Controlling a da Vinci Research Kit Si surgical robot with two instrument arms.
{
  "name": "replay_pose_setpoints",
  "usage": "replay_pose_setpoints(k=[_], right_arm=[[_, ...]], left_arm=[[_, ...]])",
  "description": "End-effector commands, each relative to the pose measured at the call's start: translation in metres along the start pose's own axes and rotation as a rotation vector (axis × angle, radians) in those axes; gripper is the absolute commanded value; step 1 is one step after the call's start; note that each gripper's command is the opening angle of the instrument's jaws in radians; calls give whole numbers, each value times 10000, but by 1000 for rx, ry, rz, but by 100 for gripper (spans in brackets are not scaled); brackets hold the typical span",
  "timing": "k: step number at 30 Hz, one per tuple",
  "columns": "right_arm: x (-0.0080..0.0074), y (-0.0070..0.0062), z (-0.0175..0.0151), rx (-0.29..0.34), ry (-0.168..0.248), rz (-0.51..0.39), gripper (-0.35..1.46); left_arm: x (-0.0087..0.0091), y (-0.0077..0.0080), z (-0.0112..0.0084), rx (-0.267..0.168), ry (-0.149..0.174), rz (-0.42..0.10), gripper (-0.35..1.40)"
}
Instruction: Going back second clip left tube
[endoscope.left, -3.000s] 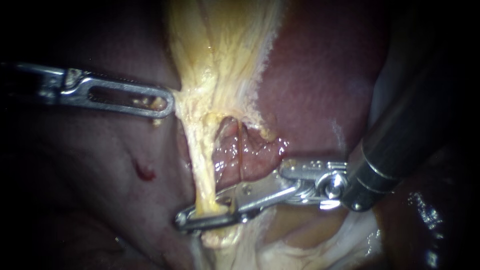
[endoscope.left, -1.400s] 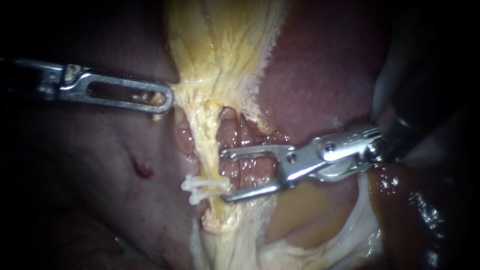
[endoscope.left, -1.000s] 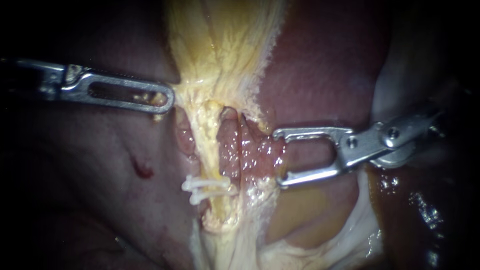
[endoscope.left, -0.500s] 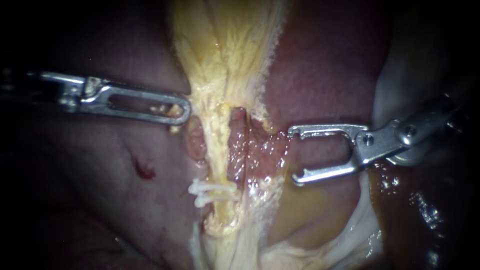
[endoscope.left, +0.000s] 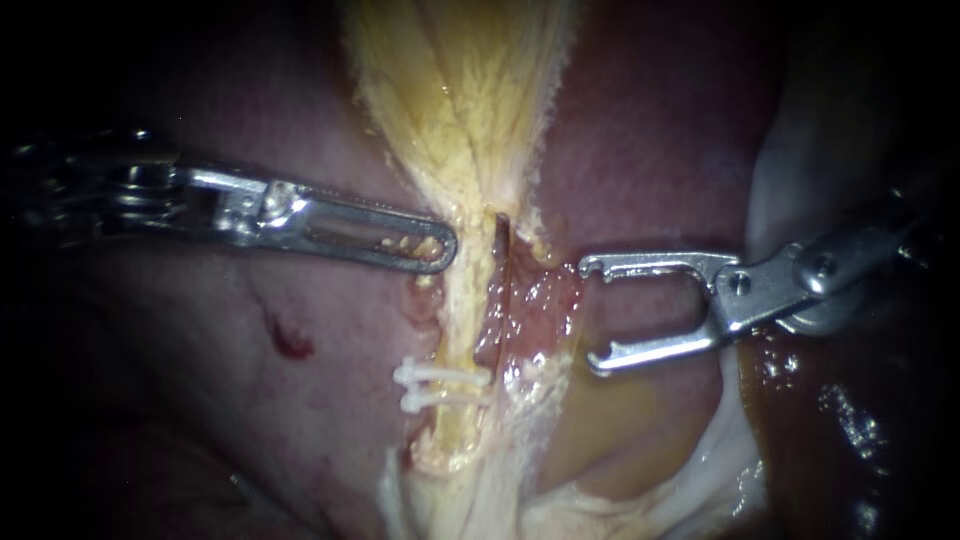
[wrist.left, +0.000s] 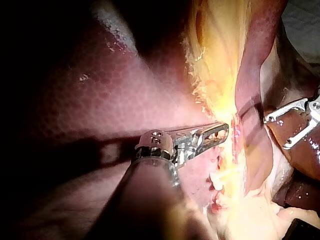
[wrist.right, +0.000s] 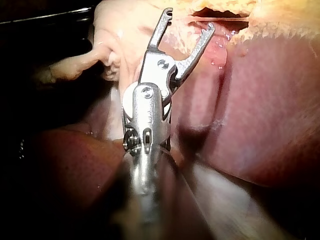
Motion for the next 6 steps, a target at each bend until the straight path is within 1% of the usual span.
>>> replay_pose_setpoints(k=[1,6], right_arm=[[0,0,0,-3,-1,0,50],[1,0,0,8,3,1,50]], left_arm=[[0,0,0,0,0,0,-35],[0,0,0,0,0,-1,-35]])
